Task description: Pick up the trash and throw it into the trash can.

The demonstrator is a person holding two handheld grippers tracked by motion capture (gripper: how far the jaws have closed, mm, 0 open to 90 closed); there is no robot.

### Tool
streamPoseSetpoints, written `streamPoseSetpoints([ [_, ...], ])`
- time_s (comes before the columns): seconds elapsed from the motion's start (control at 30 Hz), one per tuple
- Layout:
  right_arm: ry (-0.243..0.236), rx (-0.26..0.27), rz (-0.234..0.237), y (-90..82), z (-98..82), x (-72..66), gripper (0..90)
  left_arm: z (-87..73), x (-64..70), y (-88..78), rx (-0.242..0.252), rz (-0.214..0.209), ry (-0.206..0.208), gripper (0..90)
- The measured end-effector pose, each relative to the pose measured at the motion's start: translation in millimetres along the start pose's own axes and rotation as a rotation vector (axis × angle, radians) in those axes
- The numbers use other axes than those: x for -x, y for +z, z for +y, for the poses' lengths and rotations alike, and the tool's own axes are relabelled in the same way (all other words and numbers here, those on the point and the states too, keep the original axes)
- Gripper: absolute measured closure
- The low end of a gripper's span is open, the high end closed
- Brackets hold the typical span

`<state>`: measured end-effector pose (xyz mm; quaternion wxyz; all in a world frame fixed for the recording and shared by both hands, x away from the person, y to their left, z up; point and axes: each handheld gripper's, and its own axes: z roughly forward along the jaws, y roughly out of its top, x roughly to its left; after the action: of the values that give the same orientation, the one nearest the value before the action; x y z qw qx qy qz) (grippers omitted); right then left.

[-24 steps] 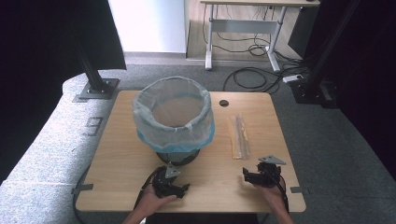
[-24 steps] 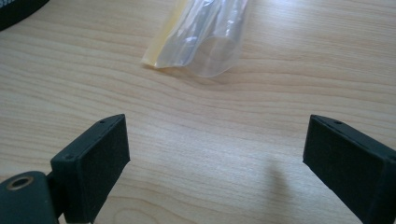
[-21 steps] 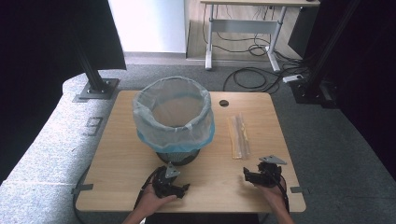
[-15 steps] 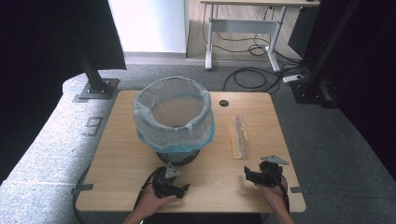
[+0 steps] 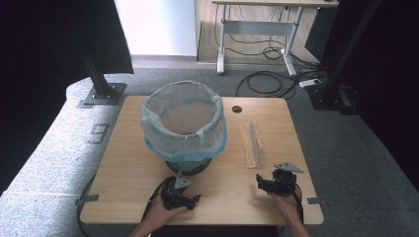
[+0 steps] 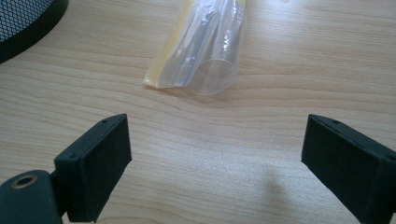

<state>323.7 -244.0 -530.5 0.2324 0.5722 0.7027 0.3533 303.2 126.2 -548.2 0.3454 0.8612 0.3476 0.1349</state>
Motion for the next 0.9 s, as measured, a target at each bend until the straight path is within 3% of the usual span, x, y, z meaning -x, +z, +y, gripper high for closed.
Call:
streamPoseSetpoints([
  [0.4, 0.02, 0.018, -0.002, -1.9, 1.2, 4.4, 8.7, 0.0, 0.0, 0.0, 0.0, 0.0, 0.0, 14.7],
  [0.57, 0.066, 0.032, 0.032, -3.2, 2.5, 8.2, 8.9, 0.0, 0.0, 0.0, 0.0, 0.0, 0.0, 14.7],
  [0.9, 0.08, 0.051, 0.007, -2.2, 5.9, 15.8, 9.2, 0.0, 0.0, 0.0, 0.0, 0.0, 0.0, 14.7],
])
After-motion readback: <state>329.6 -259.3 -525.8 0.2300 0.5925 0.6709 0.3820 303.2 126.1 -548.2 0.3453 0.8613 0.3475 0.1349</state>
